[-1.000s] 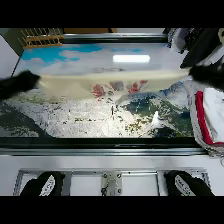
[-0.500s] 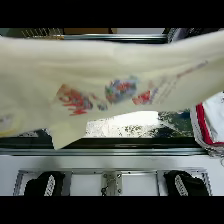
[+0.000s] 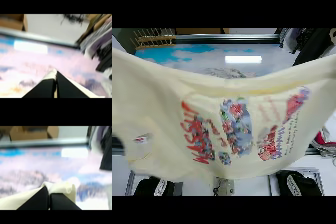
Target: Fold the clothes and pants, and hang the long-sleeved shirts on hangers.
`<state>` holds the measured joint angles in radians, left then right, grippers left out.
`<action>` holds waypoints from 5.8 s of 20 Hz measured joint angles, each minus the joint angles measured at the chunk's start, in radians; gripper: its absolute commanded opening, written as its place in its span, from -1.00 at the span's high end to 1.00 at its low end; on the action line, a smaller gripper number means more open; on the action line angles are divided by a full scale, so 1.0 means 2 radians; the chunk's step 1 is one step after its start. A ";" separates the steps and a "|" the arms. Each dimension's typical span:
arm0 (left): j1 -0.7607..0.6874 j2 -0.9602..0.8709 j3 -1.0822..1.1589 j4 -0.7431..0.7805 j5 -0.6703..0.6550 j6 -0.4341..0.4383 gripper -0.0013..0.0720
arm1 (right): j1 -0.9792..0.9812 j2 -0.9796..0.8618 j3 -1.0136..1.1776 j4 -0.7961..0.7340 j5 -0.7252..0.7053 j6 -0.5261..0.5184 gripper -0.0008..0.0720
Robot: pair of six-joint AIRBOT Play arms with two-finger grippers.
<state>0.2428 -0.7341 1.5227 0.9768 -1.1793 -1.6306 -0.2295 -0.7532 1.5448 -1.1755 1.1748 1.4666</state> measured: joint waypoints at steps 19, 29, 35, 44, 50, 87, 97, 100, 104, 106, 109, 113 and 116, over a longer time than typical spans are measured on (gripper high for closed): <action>-0.062 -0.489 0.005 -0.006 0.122 0.065 0.95 | 0.052 -0.463 0.025 -0.030 -0.089 0.034 0.95; -0.056 -0.439 -0.113 -0.001 0.113 0.091 0.95 | 0.050 -0.432 -0.053 -0.055 -0.065 0.041 0.95; -0.056 -0.422 -0.208 -0.002 0.139 0.096 0.95 | 0.057 -0.411 -0.147 -0.056 -0.071 0.041 0.84; -0.056 -0.364 -0.210 -0.002 0.124 0.097 -0.36 | 0.035 -0.325 -0.180 -0.058 -0.043 0.041 -0.60; -0.080 -0.246 -0.299 -0.001 0.120 0.096 -0.36 | -0.061 -0.163 -0.325 -0.097 0.040 0.087 -0.64; 0.044 -0.093 -0.567 0.099 0.034 0.009 -0.78 | -0.039 -0.094 -0.603 0.030 -0.176 0.181 0.95; -0.078 -0.155 -0.587 0.020 0.063 0.017 0.34 | -0.039 -0.095 -0.602 0.042 -0.180 0.181 0.95; -0.098 -0.147 -0.582 0.030 0.085 0.021 0.95 | -0.039 -0.095 -0.595 0.042 -0.180 0.180 0.95; -0.087 -0.104 -0.555 0.029 0.053 0.020 0.95 | -0.040 -0.095 -0.562 0.016 -0.136 0.177 0.95; -0.074 -0.086 -0.538 0.039 0.024 0.019 0.95 | -0.040 -0.095 -0.537 -0.011 -0.098 0.176 0.95; -0.059 -0.077 -0.501 0.045 -0.008 0.023 0.95 | -0.040 -0.097 -0.490 -0.036 -0.054 0.175 0.95; -0.062 -0.117 -0.433 0.047 -0.028 0.038 0.95 | -0.040 -0.123 -0.423 -0.049 -0.025 0.175 0.95; -0.065 -0.173 -0.367 0.048 -0.025 0.045 0.95 | -0.039 -0.169 -0.365 -0.052 -0.013 0.174 0.95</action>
<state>0.1120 -1.0809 0.7895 1.0729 -1.2285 -1.5406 -0.3069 -1.0904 0.8139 -1.2804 1.1488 1.8141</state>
